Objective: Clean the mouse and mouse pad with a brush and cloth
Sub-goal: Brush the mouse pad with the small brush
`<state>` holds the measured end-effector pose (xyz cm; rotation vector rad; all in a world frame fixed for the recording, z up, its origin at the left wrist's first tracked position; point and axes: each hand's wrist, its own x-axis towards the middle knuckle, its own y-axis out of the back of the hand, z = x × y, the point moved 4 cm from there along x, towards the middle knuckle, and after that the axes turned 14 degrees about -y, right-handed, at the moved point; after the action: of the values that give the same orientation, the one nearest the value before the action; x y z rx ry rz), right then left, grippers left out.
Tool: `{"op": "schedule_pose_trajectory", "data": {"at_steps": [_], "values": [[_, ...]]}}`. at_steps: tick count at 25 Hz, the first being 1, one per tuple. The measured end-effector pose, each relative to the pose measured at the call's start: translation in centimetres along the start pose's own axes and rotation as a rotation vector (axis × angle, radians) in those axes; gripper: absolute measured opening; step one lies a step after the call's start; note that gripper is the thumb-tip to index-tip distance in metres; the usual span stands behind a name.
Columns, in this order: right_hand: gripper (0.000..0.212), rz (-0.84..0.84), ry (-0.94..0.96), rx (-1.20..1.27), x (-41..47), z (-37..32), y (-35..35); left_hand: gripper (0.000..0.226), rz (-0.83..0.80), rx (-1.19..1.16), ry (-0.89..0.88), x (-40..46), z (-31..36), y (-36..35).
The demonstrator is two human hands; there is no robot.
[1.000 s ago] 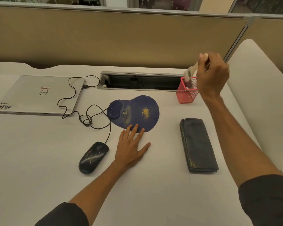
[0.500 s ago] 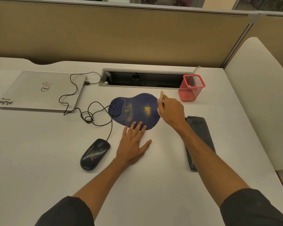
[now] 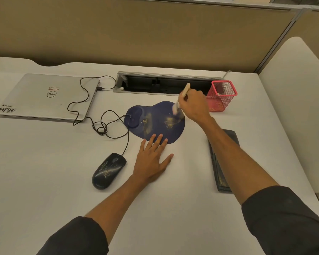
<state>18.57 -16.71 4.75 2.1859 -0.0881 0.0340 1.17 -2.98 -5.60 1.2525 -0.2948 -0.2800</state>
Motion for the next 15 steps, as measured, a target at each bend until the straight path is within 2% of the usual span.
{"op": "schedule_pose_trajectory", "data": {"at_steps": [2, 4, 6, 7, 10, 13, 15], "values": [[0.028, -0.107, -0.003, 0.074, -0.6, -0.7, -1.3, 0.072, -0.001, 0.006, 0.001, 0.0, 0.0, 0.1], [0.030, -0.179, -0.005, -0.081, -1.0, 0.1, -2.4, 0.073, -0.001, 0.007, 0.002, 0.0, 0.1, 0.2], [0.030, -0.097, 0.017, -0.206, -0.3, 0.3, -1.4, 0.072, 0.006, 0.011, 0.008, 0.0, 0.2, 0.2], [0.029, -0.054, 0.029, -0.193, 0.1, -0.1, -1.0, 0.072, 0.006, 0.013, 0.011, 0.0, 0.2, 0.2], [0.028, -0.116, 0.019, -0.056, 0.1, -1.4, -1.3, 0.072, -0.008, 0.016, 0.015, 0.0, 0.1, 0.2], [0.029, -0.122, 0.018, -0.258, 0.4, -0.8, -0.9, 0.070, -0.008, 0.035, 0.007, -0.1, 0.3, 0.3], [0.029, -0.063, 0.051, -0.239, 1.0, -1.1, 0.1, 0.068, -0.003, 0.041, 0.010, -0.1, 0.2, 0.3]]}}
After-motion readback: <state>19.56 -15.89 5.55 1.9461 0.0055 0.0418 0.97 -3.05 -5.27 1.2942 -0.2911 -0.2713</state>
